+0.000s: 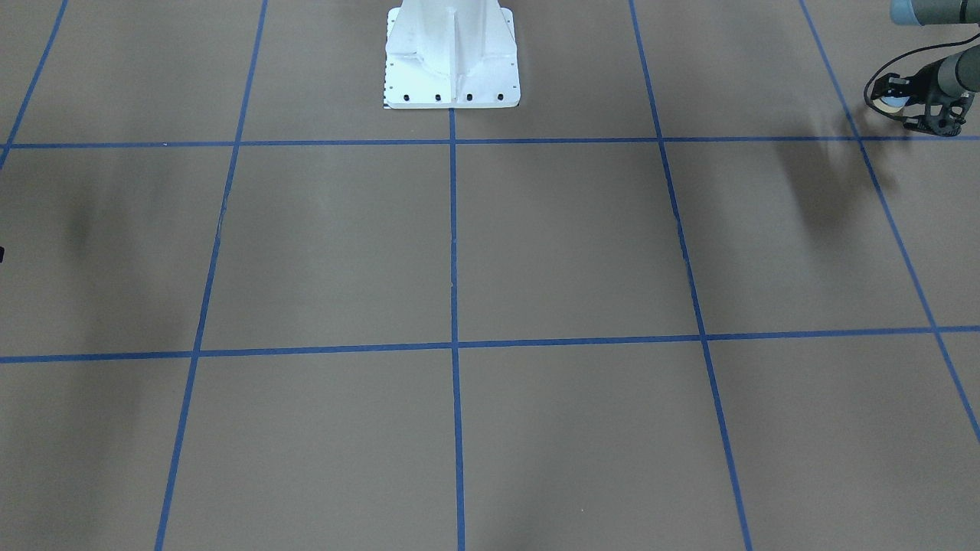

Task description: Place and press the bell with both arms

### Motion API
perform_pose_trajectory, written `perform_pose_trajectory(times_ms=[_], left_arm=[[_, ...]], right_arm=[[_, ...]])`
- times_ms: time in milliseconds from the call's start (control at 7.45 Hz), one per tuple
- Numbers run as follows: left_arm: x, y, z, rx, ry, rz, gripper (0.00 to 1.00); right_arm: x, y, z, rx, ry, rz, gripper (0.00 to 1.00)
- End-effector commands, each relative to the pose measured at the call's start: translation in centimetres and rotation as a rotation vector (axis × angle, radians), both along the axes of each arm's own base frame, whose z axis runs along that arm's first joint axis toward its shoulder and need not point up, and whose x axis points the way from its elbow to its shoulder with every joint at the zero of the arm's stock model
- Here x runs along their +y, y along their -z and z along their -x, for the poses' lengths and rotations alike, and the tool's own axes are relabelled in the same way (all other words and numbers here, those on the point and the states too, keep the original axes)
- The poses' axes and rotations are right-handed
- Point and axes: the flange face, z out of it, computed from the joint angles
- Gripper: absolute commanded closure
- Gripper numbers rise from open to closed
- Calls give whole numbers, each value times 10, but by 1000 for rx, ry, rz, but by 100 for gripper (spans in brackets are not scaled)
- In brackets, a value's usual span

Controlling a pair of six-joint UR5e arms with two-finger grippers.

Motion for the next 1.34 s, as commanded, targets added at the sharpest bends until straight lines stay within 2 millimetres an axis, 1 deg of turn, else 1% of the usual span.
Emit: perform_pose_trajectory(times_ms=[0, 134, 268, 671, 805, 939, 1073, 1207], left_arm=[[9, 11, 7, 34, 4, -47, 91], [7, 37, 6, 52, 21, -74, 98], [3, 70, 5, 68, 56, -99, 100], [-39, 168, -21, 141, 174, -179, 100], [-68, 198, -26, 174, 253, -214, 100], [-107, 226, -33, 209, 335, -247, 100], [-143, 256, -54, 222, 366, -247, 100], [-184, 296, -78, 214, 377, -232, 100]], right_arm=[[0, 0, 0, 0, 1, -2, 0], [0, 0, 0, 0, 1, 0, 0], [-1, 0, 0, 0, 1, 0, 0], [0, 1, 0, -3, 2, -1, 0], [0, 2, 0, -8, 3, -14, 0], [0, 0, 0, -22, 1, -50, 0], [3, -5, 0, -25, 1, -54, 0], [4, -7, -1, -24, 2, -52, 0]])
